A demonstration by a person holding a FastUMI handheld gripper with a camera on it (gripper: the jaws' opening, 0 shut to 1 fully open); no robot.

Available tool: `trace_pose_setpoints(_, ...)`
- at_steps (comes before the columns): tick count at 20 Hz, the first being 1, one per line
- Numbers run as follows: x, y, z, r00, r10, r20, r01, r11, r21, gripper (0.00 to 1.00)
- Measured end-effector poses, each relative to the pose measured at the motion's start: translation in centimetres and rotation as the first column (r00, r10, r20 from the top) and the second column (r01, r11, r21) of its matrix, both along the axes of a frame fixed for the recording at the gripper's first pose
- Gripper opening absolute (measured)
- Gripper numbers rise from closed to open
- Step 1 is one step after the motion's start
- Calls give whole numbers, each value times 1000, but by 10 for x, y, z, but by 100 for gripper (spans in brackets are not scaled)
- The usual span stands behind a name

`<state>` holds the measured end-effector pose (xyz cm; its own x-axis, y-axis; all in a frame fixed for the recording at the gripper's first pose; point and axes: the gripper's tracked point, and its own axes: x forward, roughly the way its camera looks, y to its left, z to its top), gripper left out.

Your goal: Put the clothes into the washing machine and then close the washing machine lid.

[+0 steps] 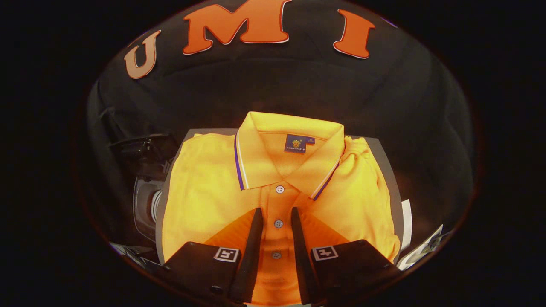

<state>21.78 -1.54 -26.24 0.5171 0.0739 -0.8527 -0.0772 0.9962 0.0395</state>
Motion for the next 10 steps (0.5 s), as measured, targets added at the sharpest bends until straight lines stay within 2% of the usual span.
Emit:
trace_pose_setpoints(3, 2, -1, -1, 1000, 15, -7, -15, 1000, 3, 49)
trace_pose_setpoints(5, 5, -1, 2, 1000, -3, 6, 3, 1000, -3, 19)
trace_pose_setpoints(8, 4, -1, 2, 1000, -5, -4, 5, 1000, 19, 19)
trace_pose_setpoints(10, 8, -4, 4, 999, -25, 33, 23, 999, 47, 19)
